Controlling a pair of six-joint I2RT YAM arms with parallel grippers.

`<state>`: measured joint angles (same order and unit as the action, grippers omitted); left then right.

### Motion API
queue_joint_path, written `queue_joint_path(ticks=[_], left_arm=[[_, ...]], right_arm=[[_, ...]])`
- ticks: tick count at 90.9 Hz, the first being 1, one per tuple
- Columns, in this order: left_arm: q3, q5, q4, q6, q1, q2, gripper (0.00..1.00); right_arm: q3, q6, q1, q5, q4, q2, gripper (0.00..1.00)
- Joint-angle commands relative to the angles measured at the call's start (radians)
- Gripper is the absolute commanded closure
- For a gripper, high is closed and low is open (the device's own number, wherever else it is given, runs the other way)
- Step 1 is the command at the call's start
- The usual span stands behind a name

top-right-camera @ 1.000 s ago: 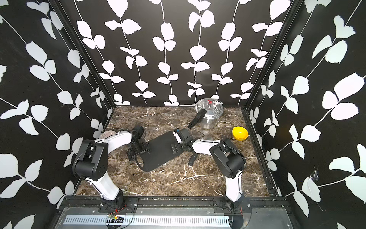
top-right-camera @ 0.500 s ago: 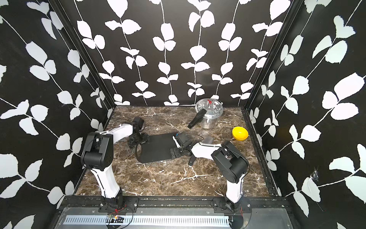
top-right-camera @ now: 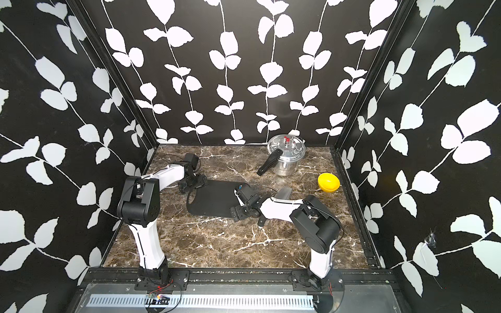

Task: Align the knife with the edge of the cutting board
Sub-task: Adjust the work surface at the center of the board.

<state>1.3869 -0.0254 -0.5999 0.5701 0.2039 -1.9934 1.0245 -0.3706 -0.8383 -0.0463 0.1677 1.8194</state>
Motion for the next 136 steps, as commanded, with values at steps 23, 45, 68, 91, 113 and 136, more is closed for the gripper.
queue_joint_path(ticks=[23, 45, 68, 91, 113, 136], left_arm=[[-0.047, 0.136, 0.023, 0.03, 0.022, 0.029, 0.02], [-0.154, 0.164, 0.066, 0.074, 0.022, 0.071, 0.02], [-0.272, 0.184, 0.11, 0.116, 0.023, 0.133, 0.02], [-0.318, 0.183, 0.12, 0.133, 0.023, 0.164, 0.02], [-0.312, 0.173, 0.098, 0.141, 0.022, 0.191, 0.02], [-0.281, 0.155, 0.075, 0.126, 0.023, 0.197, 0.02]], right_arm=[[-0.011, -0.016, -0.029, -0.08, -0.002, 0.008, 0.02], [0.0, -0.017, -0.002, -0.096, -0.013, 0.028, 0.02], [0.011, -0.013, 0.026, -0.115, -0.024, 0.039, 0.02], [0.016, -0.01, 0.033, -0.125, -0.027, 0.049, 0.02], [0.026, 0.007, 0.037, -0.122, -0.014, 0.049, 0.02], [0.036, 0.015, 0.047, -0.116, -0.002, 0.038, 0.02]])
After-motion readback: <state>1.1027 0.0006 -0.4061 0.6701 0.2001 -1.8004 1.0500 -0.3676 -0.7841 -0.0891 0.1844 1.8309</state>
